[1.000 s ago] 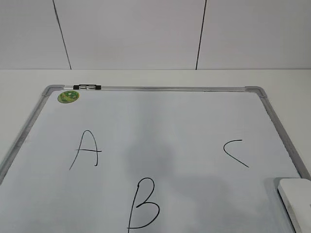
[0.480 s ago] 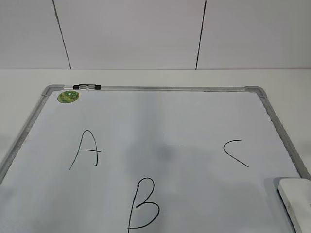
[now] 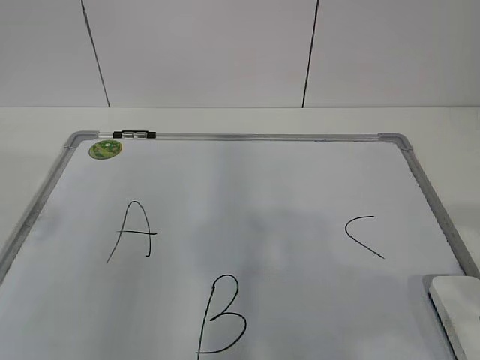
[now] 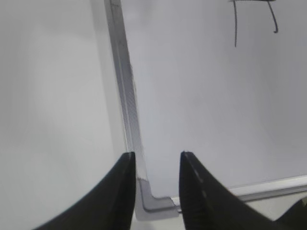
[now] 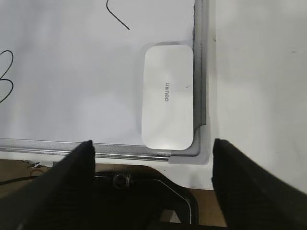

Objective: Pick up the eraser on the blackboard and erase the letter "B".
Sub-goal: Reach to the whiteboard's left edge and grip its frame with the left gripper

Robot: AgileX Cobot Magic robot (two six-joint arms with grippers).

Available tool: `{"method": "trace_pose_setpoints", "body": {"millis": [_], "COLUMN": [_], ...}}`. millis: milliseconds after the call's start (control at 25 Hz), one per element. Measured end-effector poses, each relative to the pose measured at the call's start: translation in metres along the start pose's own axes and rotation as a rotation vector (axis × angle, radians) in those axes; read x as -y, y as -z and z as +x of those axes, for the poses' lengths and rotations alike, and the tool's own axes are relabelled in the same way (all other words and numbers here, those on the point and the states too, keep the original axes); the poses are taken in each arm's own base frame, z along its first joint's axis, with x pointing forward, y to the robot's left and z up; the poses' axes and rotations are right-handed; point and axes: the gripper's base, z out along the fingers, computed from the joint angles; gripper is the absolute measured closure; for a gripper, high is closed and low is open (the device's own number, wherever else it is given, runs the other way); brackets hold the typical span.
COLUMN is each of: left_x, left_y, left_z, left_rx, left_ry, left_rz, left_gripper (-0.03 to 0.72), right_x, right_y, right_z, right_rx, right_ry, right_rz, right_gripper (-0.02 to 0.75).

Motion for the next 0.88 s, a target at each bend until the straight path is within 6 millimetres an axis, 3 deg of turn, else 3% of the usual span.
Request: {"method": "trace_pose_setpoints", "body": {"millis": [240,440,600,880], "left_x": [-0.01,-0.021,-0.026,-0.032], "left_y": [-0.043,-0.074,-0.102,-0.148], "left_z": [-0.069,-0.112,-0.133,-0.152], "left_rx": [-0.086,-0.114,-0.152,-0.207], "left_ry": [0.017,0.041,0.043,0.051], "left_rz": [-0.034,-0.048,-0.054,-0.055], "left_gripper": [0.45,0.45,0.428,0.447], "right_x": [-0.002,-0.004,-0.005,-0.005], "right_y": [-0.005,-0.006,-0.006,-0.006], "right_z": [-0.004,-0.005,-0.005,-0.005], "right_rx": [-0.034,-0.042,-0.042,-0.043], "right_ry": [-0.023,-0.03,-0.037,-0.041], "right_rz": [-0.025,-0.044,-0.056,-0.056], "right_gripper": [0.154,0.154,0.154,0.154]}}
